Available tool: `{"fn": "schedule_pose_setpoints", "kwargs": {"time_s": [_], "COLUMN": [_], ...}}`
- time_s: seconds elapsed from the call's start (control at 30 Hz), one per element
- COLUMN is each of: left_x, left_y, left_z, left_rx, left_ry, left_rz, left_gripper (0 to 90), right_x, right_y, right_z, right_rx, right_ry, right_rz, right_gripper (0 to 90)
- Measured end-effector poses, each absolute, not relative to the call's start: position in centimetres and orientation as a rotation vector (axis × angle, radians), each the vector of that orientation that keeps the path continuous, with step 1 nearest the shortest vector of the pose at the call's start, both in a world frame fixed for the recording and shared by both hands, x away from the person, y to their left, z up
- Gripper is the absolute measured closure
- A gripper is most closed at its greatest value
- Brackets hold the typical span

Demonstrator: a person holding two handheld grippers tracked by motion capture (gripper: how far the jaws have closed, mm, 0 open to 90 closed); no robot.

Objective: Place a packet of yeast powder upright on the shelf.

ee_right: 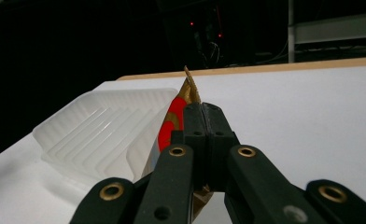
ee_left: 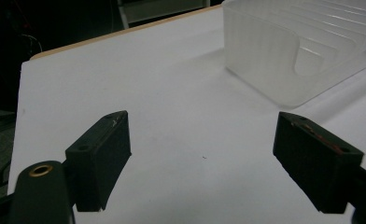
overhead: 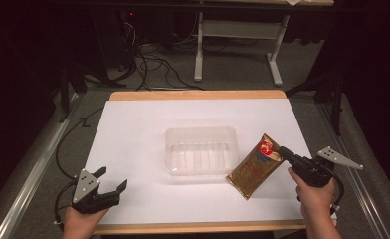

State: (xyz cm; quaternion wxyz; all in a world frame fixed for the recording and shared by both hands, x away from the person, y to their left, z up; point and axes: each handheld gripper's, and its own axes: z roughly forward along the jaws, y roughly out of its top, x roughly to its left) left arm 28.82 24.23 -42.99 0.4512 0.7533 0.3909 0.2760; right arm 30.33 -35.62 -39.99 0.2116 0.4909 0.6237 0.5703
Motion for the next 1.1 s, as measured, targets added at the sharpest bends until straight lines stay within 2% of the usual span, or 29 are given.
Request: {"fn": "schedule_pose_setpoints", "kwargs": {"time_s": [1.1], "left_x": [28.9], "left_y": [24.2], "left_z": [-43.0], "left_rx": [1.870], "left_ry": [0.962], "left_rz": [0.686], "left_gripper": [19.6], "right_x": [28.8], "right_y": [-35.8], "right_z": [-37.4], "right_rx": [1.217], "right_ry": [1.602], "right_rz": [1.558], "right_gripper": [90.0]}}
